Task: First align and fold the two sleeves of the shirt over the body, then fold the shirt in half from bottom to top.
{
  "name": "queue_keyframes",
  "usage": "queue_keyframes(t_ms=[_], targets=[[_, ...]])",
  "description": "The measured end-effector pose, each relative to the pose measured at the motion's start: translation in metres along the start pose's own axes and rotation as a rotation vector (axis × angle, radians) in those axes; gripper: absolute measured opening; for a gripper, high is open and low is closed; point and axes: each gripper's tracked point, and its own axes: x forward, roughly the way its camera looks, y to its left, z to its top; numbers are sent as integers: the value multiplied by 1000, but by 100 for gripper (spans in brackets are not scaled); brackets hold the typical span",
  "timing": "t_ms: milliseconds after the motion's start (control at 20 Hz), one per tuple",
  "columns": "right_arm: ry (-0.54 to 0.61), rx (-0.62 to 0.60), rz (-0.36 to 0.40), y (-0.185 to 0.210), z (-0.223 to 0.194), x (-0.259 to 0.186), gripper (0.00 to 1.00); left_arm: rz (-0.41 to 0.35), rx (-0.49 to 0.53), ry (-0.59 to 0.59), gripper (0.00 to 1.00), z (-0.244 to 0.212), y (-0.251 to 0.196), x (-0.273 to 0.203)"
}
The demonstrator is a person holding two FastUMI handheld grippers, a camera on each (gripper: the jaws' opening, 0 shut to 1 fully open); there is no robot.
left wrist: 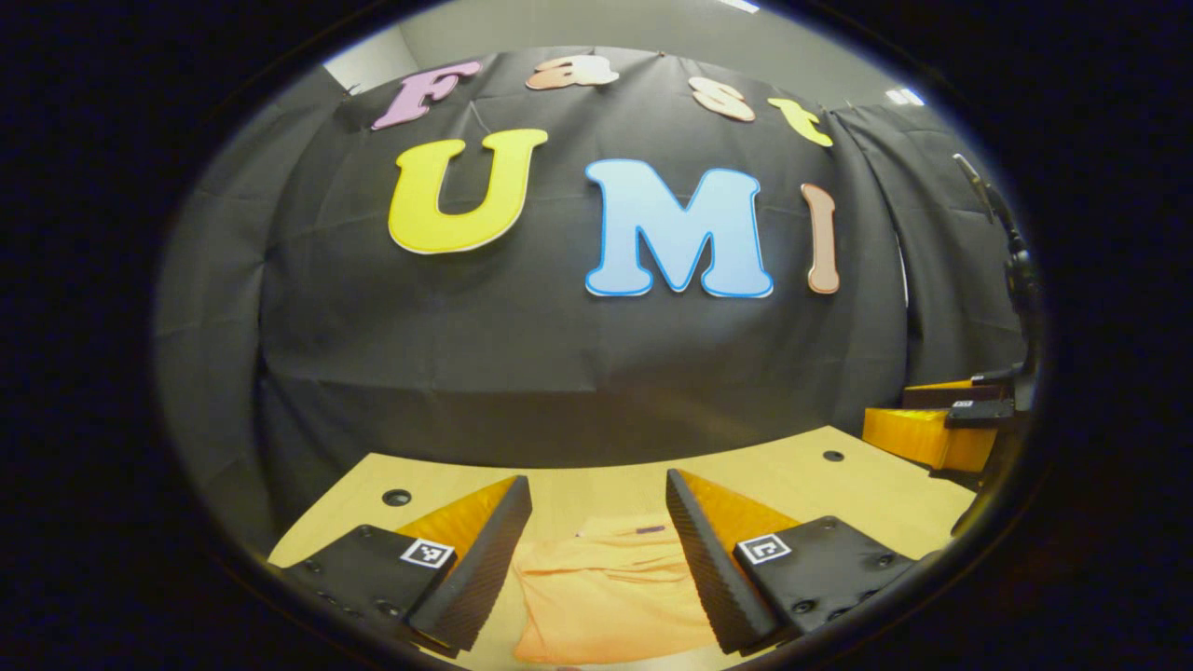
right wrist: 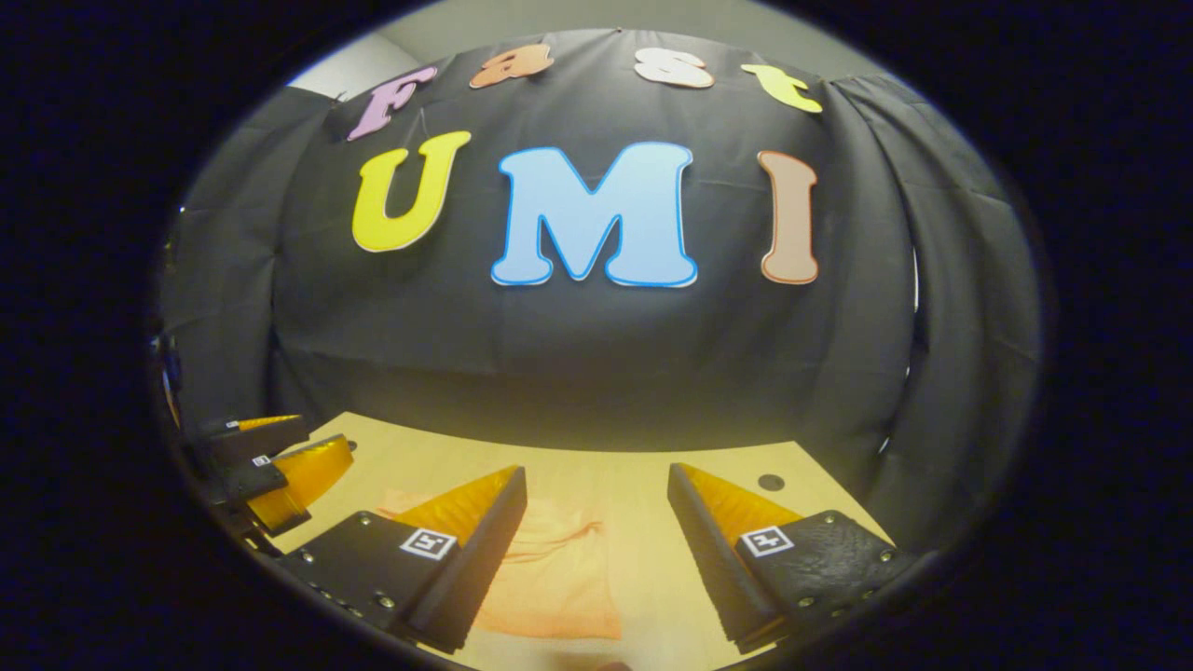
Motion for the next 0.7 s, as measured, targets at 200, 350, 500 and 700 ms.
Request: queue_keyframes(t_ms=[200,350,500,700], targets=[[-41,-1,-4,-13,12,-30,95,19,-1,-49,94,20,-12,-31],[-61,3,15,-18,18,-54,95,41,1,-86,94,36,-23,-57],[-83,15,27,-24,24,-73,95,63,0,-111,94,46,-30,-81],[-102,29,40,-29,31,-96,95,88,14,-141,94,56,-38,-114]])
